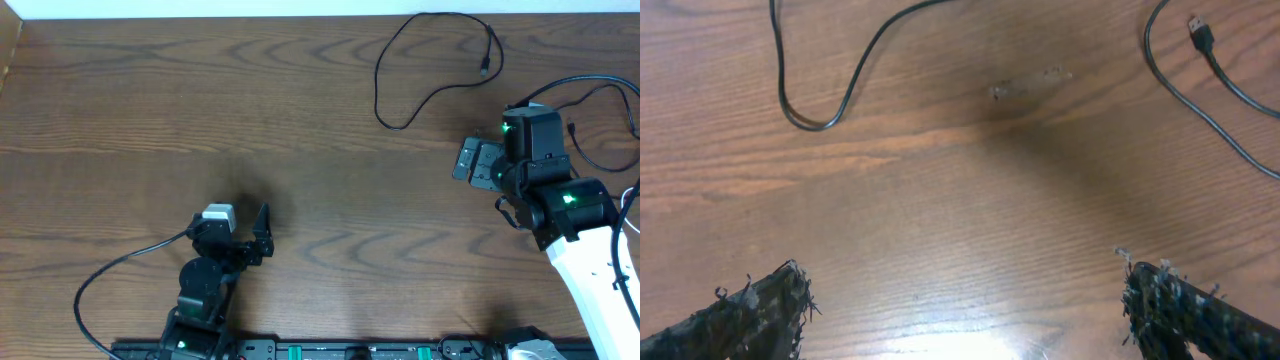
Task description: Untangle cables
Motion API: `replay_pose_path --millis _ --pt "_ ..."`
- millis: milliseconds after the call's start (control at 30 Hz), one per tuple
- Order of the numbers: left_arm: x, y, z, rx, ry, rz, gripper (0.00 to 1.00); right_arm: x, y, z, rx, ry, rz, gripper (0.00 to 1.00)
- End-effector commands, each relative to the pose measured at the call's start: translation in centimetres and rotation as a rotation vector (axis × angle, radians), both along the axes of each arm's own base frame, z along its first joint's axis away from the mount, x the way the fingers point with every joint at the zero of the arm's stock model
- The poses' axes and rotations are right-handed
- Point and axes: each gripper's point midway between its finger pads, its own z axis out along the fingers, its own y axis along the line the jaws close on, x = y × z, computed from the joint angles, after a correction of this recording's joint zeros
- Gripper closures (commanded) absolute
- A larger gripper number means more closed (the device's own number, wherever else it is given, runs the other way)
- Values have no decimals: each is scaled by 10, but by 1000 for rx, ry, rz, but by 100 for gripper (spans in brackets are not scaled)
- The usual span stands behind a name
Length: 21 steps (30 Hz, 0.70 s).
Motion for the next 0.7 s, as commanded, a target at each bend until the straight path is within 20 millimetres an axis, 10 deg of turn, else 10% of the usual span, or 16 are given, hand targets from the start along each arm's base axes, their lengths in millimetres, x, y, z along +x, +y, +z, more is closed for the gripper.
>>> replay_pose_path --millis 0,667 --pt "-2 8 3 -29 -8 30 9 0 -1 3 -15 -10 6 1" --pt "-10 37 18 -92 -89 155 9 0 -1 3 -15 -10 6 1"
